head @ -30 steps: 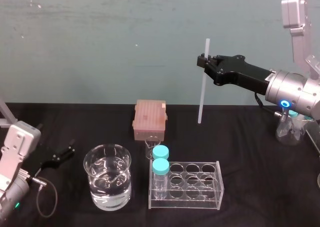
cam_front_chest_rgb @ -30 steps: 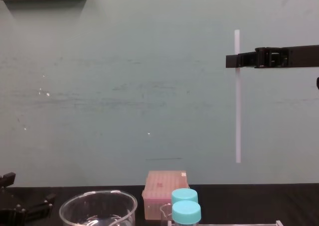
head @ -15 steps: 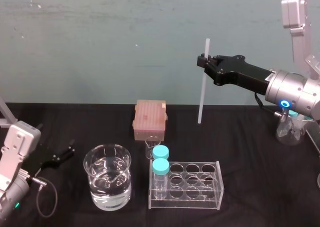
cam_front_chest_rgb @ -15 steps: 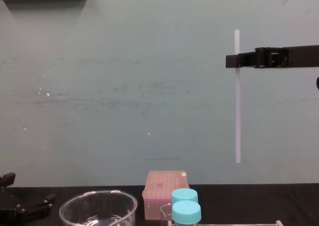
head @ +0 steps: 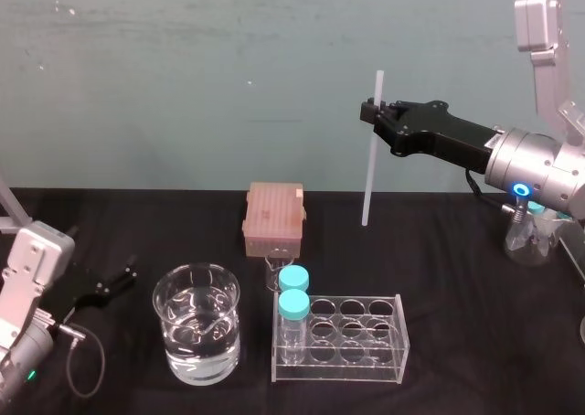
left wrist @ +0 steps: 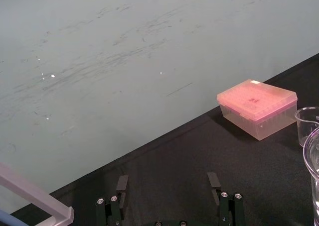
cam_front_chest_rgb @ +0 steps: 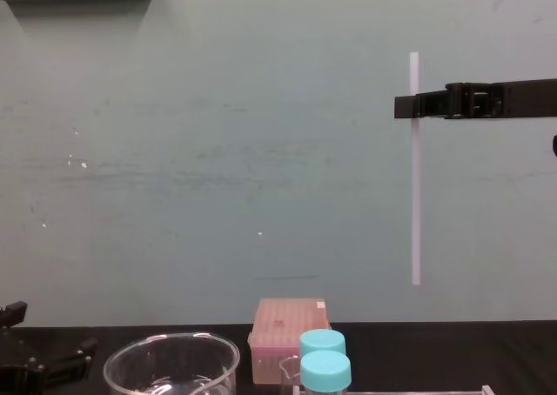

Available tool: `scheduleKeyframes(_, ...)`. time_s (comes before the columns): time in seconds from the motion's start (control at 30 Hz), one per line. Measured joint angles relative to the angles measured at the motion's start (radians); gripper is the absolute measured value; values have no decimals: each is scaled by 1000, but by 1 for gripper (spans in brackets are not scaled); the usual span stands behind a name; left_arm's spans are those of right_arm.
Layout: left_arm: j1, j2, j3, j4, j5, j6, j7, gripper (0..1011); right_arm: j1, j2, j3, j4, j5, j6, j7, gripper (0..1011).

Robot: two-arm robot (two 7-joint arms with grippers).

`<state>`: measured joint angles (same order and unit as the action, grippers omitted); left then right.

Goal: Pick up the stirring rod with one hand, then place it down.

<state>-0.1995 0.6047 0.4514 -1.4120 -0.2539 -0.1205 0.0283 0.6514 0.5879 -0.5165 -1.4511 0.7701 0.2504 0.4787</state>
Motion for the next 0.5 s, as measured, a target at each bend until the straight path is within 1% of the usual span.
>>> scheduleKeyframes(0.5, 0, 0, 0, 0, 0, 0, 0, 1005, 0, 0, 0, 0, 0, 0, 0, 72)
